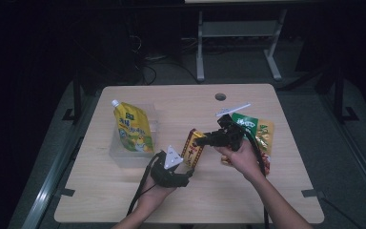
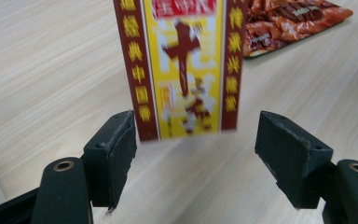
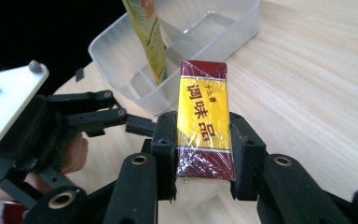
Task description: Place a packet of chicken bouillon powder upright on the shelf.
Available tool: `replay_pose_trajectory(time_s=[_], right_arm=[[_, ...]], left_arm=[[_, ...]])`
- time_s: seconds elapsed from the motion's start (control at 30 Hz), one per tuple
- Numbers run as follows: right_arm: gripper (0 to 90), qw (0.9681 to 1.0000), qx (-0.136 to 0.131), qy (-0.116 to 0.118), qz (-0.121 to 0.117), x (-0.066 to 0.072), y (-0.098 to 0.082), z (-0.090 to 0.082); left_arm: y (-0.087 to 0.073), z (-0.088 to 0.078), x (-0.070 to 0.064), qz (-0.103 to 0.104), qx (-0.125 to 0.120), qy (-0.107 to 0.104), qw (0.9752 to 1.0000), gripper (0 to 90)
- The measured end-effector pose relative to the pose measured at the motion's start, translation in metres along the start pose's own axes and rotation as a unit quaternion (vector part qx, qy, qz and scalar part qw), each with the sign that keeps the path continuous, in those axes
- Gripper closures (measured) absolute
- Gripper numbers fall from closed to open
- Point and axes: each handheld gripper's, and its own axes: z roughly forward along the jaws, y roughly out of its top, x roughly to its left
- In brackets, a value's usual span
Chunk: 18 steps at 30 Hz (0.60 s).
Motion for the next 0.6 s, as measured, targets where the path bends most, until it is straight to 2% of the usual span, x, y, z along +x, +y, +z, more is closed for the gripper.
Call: replay_pose_trajectory(time_s=[0.23,0.53,0.6], right_arm=[[67.1,0.9995,0.008,-0.014,-0.026,0.002,0.009,-0.001],[67.1,0.9977,0.01,-0.013,-0.066,0.012,0.025,0.001],[67.0,0.997,0.008,-0.009,-0.077,0.015,0.029,0.002]], left_arm=[[-0.004,-0.004,-0.004,0.001,0.003,-0.012,0.9999,26.2],[-0.01,-0.009,-0.013,0.008,0.009,-0.028,0.9995,25.6],[-0.011,-0.009,-0.015,0.016,0.011,-0.032,0.9993,25.6]])
